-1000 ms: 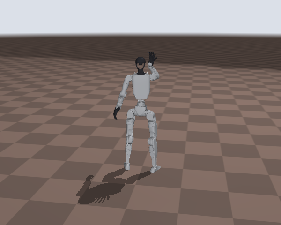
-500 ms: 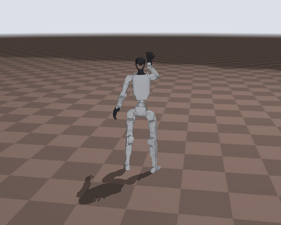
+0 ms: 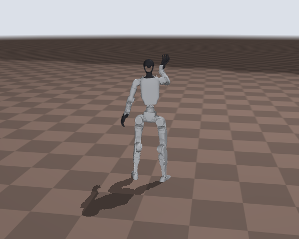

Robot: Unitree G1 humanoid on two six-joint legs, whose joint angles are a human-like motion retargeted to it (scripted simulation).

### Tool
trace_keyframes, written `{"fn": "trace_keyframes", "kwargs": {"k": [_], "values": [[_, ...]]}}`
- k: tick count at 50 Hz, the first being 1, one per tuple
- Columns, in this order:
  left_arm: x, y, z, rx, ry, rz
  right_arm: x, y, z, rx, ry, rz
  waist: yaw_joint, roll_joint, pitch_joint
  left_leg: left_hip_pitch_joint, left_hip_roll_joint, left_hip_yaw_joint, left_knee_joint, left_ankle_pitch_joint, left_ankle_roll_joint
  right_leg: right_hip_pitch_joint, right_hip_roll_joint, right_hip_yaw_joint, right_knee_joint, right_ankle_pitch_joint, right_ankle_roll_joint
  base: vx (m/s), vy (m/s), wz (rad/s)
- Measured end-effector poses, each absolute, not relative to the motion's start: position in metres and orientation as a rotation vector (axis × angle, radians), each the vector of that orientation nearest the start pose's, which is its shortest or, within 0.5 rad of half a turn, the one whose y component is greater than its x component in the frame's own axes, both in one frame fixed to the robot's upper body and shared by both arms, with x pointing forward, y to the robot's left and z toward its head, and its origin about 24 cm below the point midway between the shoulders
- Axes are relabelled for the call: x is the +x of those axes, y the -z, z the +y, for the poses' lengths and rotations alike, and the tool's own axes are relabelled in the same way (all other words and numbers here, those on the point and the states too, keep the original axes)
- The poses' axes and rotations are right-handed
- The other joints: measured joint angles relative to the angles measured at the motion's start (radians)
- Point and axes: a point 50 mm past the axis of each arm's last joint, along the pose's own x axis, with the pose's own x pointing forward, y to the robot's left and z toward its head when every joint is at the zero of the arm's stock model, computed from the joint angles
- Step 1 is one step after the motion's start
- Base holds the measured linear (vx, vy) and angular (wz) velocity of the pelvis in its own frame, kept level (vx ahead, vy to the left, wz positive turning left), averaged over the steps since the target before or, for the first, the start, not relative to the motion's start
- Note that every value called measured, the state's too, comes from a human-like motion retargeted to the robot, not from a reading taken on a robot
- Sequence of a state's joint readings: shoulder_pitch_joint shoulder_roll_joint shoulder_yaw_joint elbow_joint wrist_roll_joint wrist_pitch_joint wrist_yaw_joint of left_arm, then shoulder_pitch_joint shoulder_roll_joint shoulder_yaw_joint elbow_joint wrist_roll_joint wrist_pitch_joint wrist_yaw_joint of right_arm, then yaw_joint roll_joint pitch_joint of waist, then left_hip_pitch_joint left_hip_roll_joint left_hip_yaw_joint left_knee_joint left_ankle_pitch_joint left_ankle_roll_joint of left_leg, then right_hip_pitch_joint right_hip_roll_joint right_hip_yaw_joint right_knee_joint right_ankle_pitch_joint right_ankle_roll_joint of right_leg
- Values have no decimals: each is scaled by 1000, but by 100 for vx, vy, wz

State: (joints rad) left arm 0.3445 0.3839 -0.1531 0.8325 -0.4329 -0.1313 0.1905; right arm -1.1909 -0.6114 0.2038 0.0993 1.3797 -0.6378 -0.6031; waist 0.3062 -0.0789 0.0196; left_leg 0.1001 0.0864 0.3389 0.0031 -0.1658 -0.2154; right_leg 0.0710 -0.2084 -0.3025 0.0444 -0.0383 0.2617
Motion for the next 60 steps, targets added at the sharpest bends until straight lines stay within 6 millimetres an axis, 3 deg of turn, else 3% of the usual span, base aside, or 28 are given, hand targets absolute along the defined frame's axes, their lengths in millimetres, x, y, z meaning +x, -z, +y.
{"fn": "trace_keyframes", "kwargs": {"k": [3, 6, 10, 13, 15, 16, 18, 20, 22, 25, 27, 29, 31, 34, 37, 40, 43, 45, 46, 48, 50, 55, 57, 60], "values": [[42, 131, 283, 103, -471, 1003, 247, -432, -167, 1039, -382, -1244, 0, 3, 1, -8, -2, -9, -1, 3, 1, -3, -1, -7, -1, 0, -2, 0, 0, 0], [47, 127, 287, 88, -455, 972, 182, -450, -145, 882, -712, -1528, 2, 1, 1, -17, -4, -21, -1, 5, 3, -4, -3, -17, -3, 0, -3, 0, 0, 6], [53, 123, 290, 80, -417, 937, 100, -437, -125, 696, -1169, -1831, 5, -4, 1, -26, -7, -34, 2, 7, 7, -3, -6, -29, -5, -1, -2, 0, 0, 0], [54, 123, 289, 66, -402, 931, 74, -424, -125, 583, -1334, -1946, 4, -7, 1, -27, -7, -39, 5, 6, 10, 0, -7, -32, -4, -4, -5, 0, 0, 0], [54, 124, 287, 59, -395, 935, 79, -421, -132, 574, -1290, -1961, 2, -10, 3, -24, -7, -38, 7, 4, 13, 3, -7, -30, -2, -5, -7, 0, 0, 0], [54, 124, 286, 57, -393, 940, 91, -421, -139, 607, -1209, -1936, 1, -11, 4, -20, -6, -36, 7, 2, 16, 5, -6, -28, -1, -6, -9, 0, 0, 0], [54, 126, 285, 63, -393, 949, 124, -419, -156, 707, -993, -1847, 2, -18, 8, -10, -5, -29, 8, -1, 20, 8, -5, -20, 2, -8, -11, 1, -1, -21], [53, 127, 283, 71, -400, 959, 171, -406, -176, 850, -732, -1683, 3, -24, 10, 1, -3, -18, 8, -4, 24, 11, -3, -9, 5, -9, -12, 0, -1, -30], [51, 129, 280, 78, -417, 966, 223, -380, -193, 1048, -493, -1443, 4, -26, 13, 14, 0, -3, 6, -6, 24, 12, 0, 5, 7, -10, -12, 0, -1, -37], [49, 132, 275, 84, -447, 981, 293, -321, -206, 1357, -157, -1015, 5, -26, 16, 31, 6, 23, 2, -9, 20, 10, 6, 28, 10, -9, -9, -1, -1, -40], [48, 133, 272, 93, -445, 991, 324, -287, -207, 1456, 36, -776, 5, -25, 17, 39, 8, 38, -1, -10, 18, 7, 10, 41, 11, -7, -6, -1, -1, -37], [47, 133, 269, 108, -420, 999, 338, -270, -204, 1467, 136, -650, 4, -24, 16, 43, 10, 50, -3, -11, 17, 2, 13, 52, 11, -5, -2, -2, -1, -29], [47, 133, 268, 122, -389, 1002, 340, -280, -198, 1434, 112, -653, 4, -23, 15, 42, 12, 58, -5, -10, 17, -5, 16, 60, 10, -2, 0, -2, -1, -21], [47, 132, 271, 132, -366, 999, 319, -327, -186, 1349, -99, -840, 3, -23, 13, 33, 14, 62, -7, -8, 18, -15, 20, 65, 6, 2, 0, 0, 0, 0], [49, 129, 278, 127, -382, 982, 275, -386, -174, 1205, -361, -1134, 0, -27, 10, 20, 14, 56, -7, -5, 17, -23, 20, 60, 2, 6, 0, 0, 0, 0], [54, 125, 286, 115, -401, 953, 212, -429, -158, 997, -615, -1462, -1, -33, 9, 5, 12, 44, -5, -2, 17, -28, 18, 49, -2, 7, 0, 0, 0, 14], [58, 122, 292, 94, -423, 925, 150, -444, -141, 810, -907, -1727, -2, -35, 9, -5, 9, 31, -1, -2, 19, -27, 13, 37, -3, 7, 0, 1, 1, 22], [59, 121, 294, 75, -441, 912, 126, -443, -135, 726, -1066, -1816, -4, -36, 10, -8, 6, 23, 3, -3, 21, -24, 9, 30, -2, 5, 0, 2, 1, 19], [60, 121, 295, 68, -449, 909, 125, -441, -135, 715, -1096, -1818, -5, -36, 11, -7, 5, 20, 4, -4, 22, -21, 8, 27, -1, 3, 0, 0, 0, 0], [61, 121, 295, 60, -460, 905, 135, -438, -139, 734, -1082, -1776, -6, -37, 12, -3, 3, 16, 6, -6, 24, -15, 5, 24, 2, 1, 0, 0, 0, 0], [61, 121, 295, 66, -463, 908, 165, -430, -148, 804, -956, -1663, -5, -39, 13, 5, 3, 15, 6, -8, 26, -9, 4, 24, 5, -1, 0, 0, 0, 0], [59, 122, 296, 111, -476, 930, 269, -378, -189, 1022, -398, -1181, 3, -47, 8, 26, 10, 27, 2, -11, 19, 2, 11, 31, 11, -5, 0, 0, 0, 0], [57, 123, 295, 113, -511, 942, 301, -356, -205, 1135, -150, -976, 4, -50, 5, 31, 14, 33, 0, -11, 13, 3, 15, 34, 11, -4, 0, 0, 0, 0], [54, 124, 294, 126, -541, 955, 317, -350, -226, 1260, 155, -867, 0, -53, 1, 33, 18, 39, -3, -9, 6, 2, 21, 37, 7, -2, 0, 0, 0, 0]]}}
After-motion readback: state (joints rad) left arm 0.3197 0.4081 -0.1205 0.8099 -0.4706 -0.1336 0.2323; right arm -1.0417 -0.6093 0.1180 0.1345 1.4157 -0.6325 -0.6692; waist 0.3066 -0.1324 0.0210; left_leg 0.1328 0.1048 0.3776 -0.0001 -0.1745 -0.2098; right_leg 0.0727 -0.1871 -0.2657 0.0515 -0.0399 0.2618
